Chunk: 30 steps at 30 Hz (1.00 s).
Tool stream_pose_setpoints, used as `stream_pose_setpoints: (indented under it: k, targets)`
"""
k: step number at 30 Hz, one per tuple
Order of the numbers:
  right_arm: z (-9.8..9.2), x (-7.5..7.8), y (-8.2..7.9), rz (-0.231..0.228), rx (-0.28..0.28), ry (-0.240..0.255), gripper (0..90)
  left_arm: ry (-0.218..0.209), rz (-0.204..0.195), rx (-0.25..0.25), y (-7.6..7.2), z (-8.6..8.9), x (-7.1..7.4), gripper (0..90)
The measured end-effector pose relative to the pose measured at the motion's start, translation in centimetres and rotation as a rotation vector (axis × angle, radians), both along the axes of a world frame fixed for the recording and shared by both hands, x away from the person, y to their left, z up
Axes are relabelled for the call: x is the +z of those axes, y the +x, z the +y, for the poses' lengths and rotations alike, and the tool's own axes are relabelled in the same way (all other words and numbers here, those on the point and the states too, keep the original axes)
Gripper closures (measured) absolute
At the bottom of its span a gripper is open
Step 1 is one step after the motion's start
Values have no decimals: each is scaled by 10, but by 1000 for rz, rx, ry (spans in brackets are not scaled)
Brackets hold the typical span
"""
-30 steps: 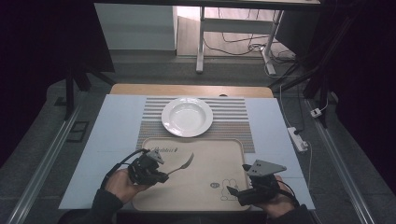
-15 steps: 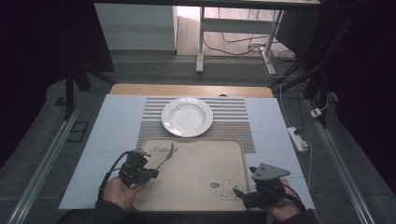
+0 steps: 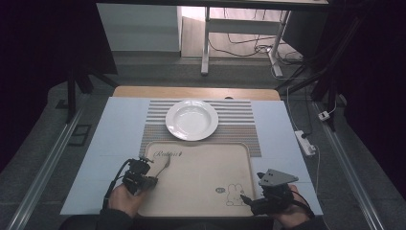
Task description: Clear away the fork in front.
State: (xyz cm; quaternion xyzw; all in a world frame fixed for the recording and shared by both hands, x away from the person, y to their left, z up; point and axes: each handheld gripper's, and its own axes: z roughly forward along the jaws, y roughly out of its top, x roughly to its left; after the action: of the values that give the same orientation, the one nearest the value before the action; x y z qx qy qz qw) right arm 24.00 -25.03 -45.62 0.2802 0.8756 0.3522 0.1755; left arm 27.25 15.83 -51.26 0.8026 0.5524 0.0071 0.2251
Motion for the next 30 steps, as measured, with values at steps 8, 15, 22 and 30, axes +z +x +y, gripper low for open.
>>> stream_pose_setpoints:
  k: [8, 15, 22, 30]
  targets:
    - [-2, 0, 0, -3, -2, 1, 98, -66, -70, -25, 2, 5, 11, 737]
    - [-5, 1, 1, 1, -17, -2, 97, -75, -101, -62, 26, 6, 20, 867]
    - [-8, 0, 1, 5, -26, -1, 97, -61, -98, -68, 52, 1, 14, 891]
    - [-9, -1, 1, 6, -29, 0, 97, -70, -85, -114, 62, -14, 6, 891]
